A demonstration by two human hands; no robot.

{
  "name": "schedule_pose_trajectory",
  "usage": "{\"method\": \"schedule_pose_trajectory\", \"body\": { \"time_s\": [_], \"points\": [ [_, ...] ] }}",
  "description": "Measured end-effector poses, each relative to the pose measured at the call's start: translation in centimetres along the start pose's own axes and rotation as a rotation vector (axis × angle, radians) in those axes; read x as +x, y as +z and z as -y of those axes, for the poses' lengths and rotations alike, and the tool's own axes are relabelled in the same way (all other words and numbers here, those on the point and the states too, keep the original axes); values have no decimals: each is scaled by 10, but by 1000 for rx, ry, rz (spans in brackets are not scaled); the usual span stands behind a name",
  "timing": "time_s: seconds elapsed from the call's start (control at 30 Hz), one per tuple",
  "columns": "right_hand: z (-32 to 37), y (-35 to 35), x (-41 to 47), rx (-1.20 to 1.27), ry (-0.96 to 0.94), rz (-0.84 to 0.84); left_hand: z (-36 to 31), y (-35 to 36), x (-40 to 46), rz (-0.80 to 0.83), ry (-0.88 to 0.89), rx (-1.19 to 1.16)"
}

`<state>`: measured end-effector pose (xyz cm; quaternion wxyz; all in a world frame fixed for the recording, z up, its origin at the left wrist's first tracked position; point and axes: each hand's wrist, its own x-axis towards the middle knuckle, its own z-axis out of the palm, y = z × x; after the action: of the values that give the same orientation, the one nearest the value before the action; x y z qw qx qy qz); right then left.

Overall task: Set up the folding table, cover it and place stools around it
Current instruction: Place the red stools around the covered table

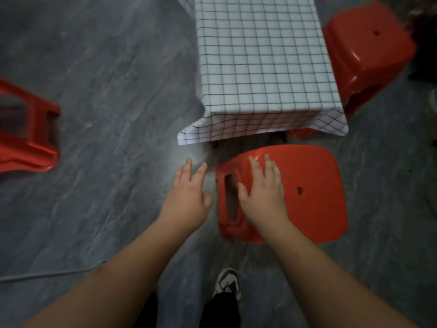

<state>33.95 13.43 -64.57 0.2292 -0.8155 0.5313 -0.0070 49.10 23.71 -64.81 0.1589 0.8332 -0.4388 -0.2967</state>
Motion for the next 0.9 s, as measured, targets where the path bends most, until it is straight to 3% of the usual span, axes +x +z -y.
{"method": "schedule_pose_trajectory", "body": {
  "time_s": [0.53, 0.9],
  "points": [
    [448, 95, 36, 0, -369, 167, 344, -291, -35, -320, -371, -86],
    [651, 184, 69, 9, -632, 303, 500, -406, -31, -496, -596, -157]
  ]
}}
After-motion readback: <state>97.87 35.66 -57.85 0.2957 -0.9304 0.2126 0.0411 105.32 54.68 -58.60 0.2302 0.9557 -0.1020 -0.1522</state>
